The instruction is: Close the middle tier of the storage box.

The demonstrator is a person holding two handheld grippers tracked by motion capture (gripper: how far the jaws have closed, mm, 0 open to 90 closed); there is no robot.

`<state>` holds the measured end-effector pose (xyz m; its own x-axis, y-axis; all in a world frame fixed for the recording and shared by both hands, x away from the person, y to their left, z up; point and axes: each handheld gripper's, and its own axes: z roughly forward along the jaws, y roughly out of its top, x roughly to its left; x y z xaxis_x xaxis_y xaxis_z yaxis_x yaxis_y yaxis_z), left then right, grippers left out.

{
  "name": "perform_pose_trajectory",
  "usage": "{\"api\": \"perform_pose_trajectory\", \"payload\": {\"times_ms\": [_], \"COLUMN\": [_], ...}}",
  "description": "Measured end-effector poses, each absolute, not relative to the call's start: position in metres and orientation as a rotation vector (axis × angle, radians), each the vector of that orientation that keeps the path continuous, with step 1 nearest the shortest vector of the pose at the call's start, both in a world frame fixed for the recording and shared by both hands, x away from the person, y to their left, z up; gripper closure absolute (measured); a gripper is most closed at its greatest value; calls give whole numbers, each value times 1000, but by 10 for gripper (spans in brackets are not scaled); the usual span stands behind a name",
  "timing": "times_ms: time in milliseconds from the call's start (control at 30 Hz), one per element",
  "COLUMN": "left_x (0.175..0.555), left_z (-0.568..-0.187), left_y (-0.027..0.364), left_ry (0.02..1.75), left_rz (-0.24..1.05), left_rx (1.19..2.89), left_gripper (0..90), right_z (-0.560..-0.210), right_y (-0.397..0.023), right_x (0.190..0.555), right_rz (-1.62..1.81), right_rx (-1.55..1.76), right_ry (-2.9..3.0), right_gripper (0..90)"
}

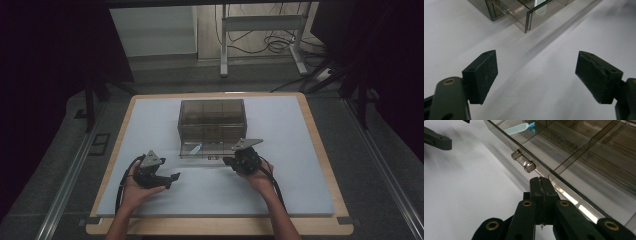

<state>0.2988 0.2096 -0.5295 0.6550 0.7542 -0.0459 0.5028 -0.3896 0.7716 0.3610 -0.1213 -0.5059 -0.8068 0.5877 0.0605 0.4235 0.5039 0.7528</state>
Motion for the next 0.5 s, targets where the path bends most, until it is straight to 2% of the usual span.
{"api": "perform_pose_trajectory", "payload": {"times_ms": [500], "left_x": [298], "left_z": [-529], "left_y": [210], "left_ry": [984], "left_rz": [388], "left_rx": [2049], "left_gripper": [191], "right_z": [-507], "right_y": [-112], "right_x": [365], "right_rz": [1179], "right_rx": [852], "right_ry": [2551], "right_gripper": [882]}}
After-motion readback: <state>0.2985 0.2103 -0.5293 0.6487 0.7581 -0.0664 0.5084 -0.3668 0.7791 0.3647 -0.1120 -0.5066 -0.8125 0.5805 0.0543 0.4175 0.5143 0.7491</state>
